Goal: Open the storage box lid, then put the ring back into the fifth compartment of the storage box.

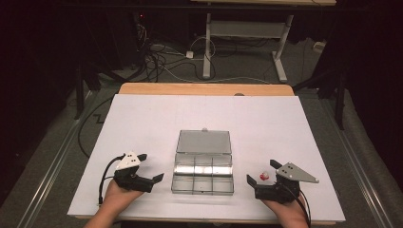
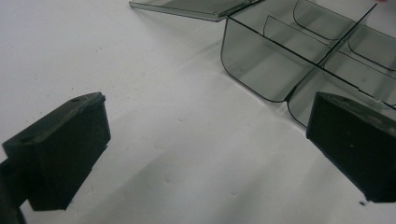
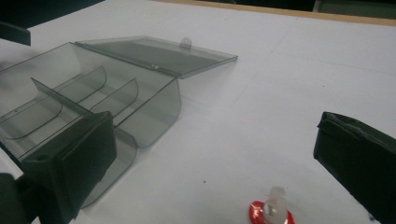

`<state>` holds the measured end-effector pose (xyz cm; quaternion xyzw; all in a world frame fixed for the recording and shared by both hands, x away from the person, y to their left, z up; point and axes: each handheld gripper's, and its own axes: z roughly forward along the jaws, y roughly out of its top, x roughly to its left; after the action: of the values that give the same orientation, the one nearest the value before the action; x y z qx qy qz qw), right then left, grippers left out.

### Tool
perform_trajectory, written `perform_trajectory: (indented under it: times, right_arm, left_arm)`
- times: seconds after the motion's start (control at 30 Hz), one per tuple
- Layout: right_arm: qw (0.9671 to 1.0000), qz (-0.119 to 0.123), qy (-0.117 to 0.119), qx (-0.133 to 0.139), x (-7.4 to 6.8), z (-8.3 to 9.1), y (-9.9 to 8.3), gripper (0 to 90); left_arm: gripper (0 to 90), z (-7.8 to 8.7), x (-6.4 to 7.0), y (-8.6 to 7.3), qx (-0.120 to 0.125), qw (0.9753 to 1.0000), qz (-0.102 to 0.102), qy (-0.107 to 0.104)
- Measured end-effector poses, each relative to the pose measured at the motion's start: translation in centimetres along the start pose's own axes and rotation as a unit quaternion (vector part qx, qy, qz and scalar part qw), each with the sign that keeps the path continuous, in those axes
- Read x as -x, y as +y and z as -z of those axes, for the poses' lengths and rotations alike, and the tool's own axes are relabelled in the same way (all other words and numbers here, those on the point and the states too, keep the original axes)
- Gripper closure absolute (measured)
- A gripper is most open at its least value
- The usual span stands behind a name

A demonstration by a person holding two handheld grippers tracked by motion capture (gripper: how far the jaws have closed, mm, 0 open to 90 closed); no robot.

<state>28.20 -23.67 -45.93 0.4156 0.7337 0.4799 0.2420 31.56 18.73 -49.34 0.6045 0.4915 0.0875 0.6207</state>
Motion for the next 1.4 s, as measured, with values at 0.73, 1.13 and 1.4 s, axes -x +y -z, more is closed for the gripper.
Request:
perform_trajectory:
  times: [0.73,1.13,1.4]
  right_arm:
    - [0.9995,-0.010,-0.029,0.003,2.9,2.1,-0.4,16.3]
    - [0.9993,-0.018,-0.026,-0.018,3.8,2.2,-0.8,40.0]
    - [0.9988,-0.010,-0.024,-0.043,3.5,1.7,-1.0,59.9]
  left_arm:
    - [0.0,0.2,-0.1,0.1,0.006,0.9999,0.006,-0.007]
    - [0.0,0.2,0.1,-0.1,0.003,0.9999,-0.003,-0.009]
    - [0.0,0.2,0.1,-0.1,0.002,0.9999,-0.005,-0.010]
